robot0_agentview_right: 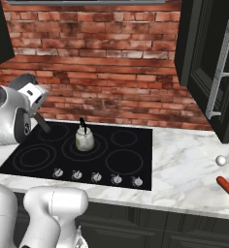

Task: Pick the pan from the cabinet and place it on the stove. Then turn on the stove burner for the pan.

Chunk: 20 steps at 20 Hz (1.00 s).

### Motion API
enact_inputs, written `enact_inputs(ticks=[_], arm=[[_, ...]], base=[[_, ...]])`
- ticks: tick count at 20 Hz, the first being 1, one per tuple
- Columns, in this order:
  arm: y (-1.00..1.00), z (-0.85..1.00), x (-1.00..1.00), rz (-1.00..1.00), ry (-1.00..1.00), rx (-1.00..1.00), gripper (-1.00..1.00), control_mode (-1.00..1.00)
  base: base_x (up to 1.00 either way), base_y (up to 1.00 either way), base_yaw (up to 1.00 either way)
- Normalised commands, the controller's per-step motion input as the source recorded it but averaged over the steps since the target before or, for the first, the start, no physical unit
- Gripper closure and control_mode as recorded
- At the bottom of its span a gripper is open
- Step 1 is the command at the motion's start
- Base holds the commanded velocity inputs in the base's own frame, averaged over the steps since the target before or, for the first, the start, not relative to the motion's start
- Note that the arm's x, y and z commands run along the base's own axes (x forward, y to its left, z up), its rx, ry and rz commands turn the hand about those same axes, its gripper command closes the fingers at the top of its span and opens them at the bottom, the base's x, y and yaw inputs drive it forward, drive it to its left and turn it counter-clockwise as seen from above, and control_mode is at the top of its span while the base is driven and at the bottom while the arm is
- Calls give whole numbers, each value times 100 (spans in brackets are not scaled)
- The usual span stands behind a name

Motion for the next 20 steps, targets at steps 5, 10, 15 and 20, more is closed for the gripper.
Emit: enact_inputs(ticks=[5,10,15,20], arm=[[2,-11,4,-2,8,5,100,-100],[6,-14,2,-6,8,7,100,-100],[7,-14,1,-7,8,7,100,-100],[11,-21,4,-8,6,7,100,-100]], base=[[0,0,0],[0,0,0],[0,0,0],[0,0,0]])
